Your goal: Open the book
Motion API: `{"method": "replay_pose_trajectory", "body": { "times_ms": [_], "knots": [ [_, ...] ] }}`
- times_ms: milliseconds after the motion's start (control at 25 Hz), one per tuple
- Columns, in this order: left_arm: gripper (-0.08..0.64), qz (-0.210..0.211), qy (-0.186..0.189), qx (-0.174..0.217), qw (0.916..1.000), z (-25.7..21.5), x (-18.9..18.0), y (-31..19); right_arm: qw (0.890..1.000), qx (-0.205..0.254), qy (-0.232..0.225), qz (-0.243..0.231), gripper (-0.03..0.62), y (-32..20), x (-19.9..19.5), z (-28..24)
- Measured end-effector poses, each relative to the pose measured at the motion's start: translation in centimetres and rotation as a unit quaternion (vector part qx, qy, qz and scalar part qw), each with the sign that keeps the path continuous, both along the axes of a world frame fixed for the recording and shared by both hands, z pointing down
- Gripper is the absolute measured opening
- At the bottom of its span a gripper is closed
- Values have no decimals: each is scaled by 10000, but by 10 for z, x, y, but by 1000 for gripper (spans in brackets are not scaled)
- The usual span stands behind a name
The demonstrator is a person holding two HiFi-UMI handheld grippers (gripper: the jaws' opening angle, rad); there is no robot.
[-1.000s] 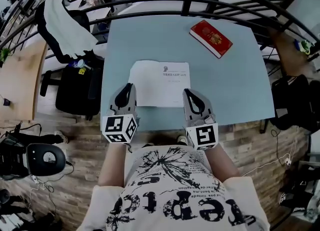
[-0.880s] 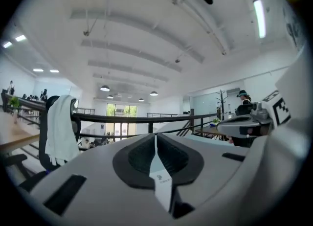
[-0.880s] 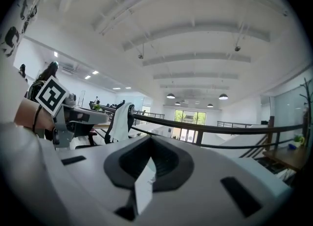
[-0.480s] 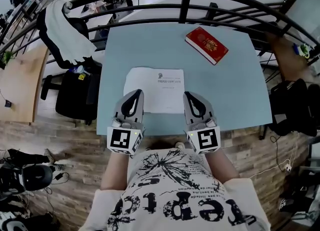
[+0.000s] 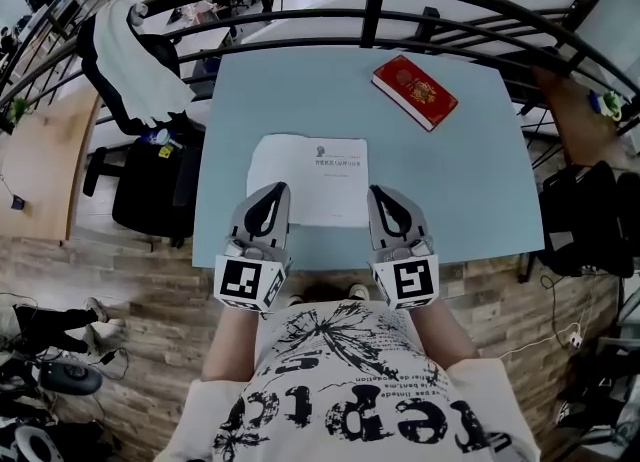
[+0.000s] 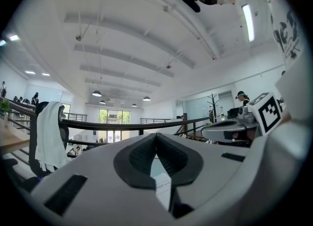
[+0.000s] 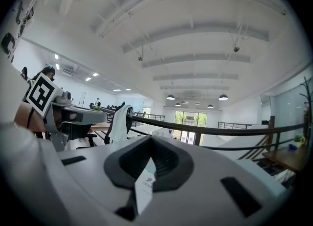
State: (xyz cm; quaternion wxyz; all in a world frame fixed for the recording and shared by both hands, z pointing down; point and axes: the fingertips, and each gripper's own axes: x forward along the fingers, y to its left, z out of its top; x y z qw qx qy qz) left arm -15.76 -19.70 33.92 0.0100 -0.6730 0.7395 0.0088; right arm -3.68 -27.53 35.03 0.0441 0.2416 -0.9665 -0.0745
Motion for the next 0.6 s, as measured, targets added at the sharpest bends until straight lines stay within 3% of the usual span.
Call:
{"method": "replay_pose_trajectory", "body": {
  "times_ms": [600],
  "knots": [
    [20,5,49,-150,9999,4,-3,2,9998,-113,119,-67,9,-1,-5,3]
  ]
}}
